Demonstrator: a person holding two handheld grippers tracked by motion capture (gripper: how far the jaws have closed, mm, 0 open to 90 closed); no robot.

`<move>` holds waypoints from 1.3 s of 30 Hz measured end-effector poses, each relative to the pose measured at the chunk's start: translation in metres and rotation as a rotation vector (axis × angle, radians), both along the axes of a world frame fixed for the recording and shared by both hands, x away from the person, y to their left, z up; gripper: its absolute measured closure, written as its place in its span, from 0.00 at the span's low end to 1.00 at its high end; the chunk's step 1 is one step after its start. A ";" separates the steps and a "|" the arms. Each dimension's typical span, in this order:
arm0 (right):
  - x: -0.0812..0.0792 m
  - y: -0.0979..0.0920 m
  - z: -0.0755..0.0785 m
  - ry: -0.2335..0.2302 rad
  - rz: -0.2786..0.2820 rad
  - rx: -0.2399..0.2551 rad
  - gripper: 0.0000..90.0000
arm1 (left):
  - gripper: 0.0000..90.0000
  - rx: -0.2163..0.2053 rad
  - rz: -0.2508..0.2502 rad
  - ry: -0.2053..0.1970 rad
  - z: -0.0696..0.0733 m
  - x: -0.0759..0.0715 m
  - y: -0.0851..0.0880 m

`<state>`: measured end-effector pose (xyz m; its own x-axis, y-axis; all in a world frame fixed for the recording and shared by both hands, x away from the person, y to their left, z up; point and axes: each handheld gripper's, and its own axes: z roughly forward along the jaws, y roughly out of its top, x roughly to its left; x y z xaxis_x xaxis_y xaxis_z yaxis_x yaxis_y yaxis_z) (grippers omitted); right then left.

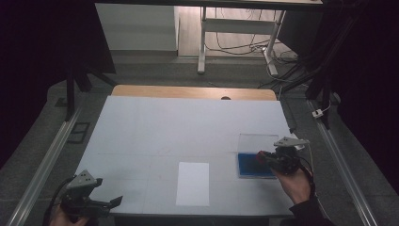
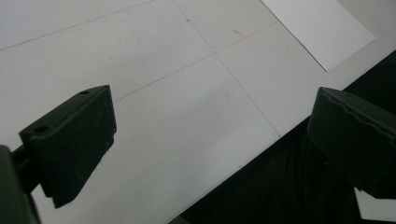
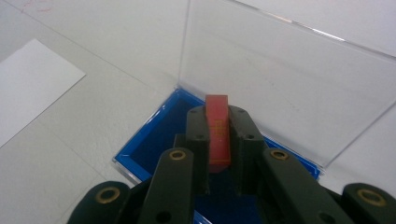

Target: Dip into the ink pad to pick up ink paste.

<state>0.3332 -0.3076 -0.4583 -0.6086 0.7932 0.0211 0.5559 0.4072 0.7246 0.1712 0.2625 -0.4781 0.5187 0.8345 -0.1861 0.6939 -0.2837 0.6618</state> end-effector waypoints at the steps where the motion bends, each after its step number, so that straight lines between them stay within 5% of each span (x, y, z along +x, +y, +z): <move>1: 0.001 -0.001 -0.001 0.004 0.002 -0.001 0.89 | 0.02 0.000 0.000 0.000 0.000 0.000 0.000; 11: 0.008 -0.001 -0.012 0.051 0.005 -0.072 0.89 | 0.02 0.001 -0.002 -0.001 0.000 0.000 0.000; 26: 0.011 0.003 -0.019 0.078 -0.002 -0.113 0.89 | 0.02 0.005 -0.002 0.000 0.000 0.000 -0.001; 34: 0.006 0.019 -0.019 0.027 0.014 -0.235 0.90 | 0.02 0.008 -0.001 0.002 0.000 0.000 -0.001; 39: 0.009 0.012 -0.020 0.051 -0.004 -0.181 0.90 | 0.02 0.007 -0.002 0.002 0.000 0.000 -0.001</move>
<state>0.3421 -0.2951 -0.4780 -0.6075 0.7890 -0.0913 0.5914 0.5261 0.6111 0.1712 0.2614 -0.4783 0.5201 0.8348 -0.1809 0.6946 -0.2901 0.6584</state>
